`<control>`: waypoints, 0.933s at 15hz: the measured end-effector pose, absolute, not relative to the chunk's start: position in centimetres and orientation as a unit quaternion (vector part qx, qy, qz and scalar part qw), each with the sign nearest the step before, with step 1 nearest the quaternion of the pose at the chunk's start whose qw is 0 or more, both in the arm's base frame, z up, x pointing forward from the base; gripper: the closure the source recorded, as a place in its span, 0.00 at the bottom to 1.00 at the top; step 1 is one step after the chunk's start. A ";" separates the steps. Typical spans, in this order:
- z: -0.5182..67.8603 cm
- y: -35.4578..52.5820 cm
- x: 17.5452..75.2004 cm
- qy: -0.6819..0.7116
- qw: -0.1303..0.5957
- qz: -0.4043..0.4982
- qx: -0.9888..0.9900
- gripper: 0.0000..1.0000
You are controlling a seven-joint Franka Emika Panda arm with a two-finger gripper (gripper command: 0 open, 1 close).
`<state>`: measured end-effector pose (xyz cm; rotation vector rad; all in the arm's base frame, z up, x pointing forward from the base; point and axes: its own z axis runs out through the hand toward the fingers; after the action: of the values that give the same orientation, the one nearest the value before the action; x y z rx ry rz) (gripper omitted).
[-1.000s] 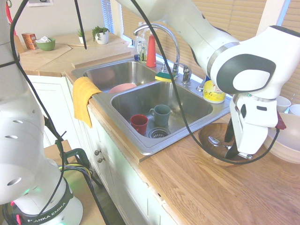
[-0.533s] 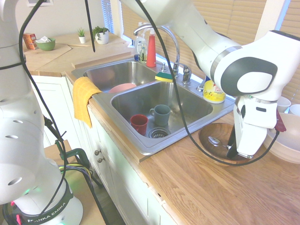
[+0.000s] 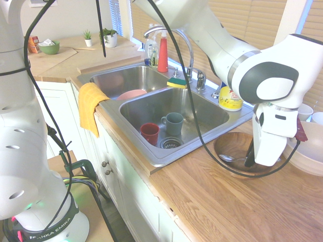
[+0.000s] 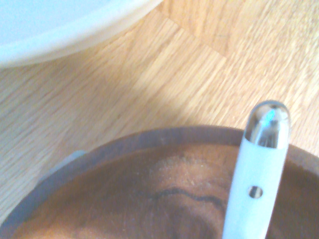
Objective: Put the spoon into the sink
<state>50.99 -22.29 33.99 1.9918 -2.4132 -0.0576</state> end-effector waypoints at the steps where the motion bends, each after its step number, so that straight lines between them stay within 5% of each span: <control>1: 34.0 -22.2 51.1 -0.772 0.006 -0.018 0.636 1.00; 14: 39.1 -22.8 49.9 -0.770 -0.006 0.027 0.638 1.00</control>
<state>49.93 -22.83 39.12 2.0109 -2.4280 0.0857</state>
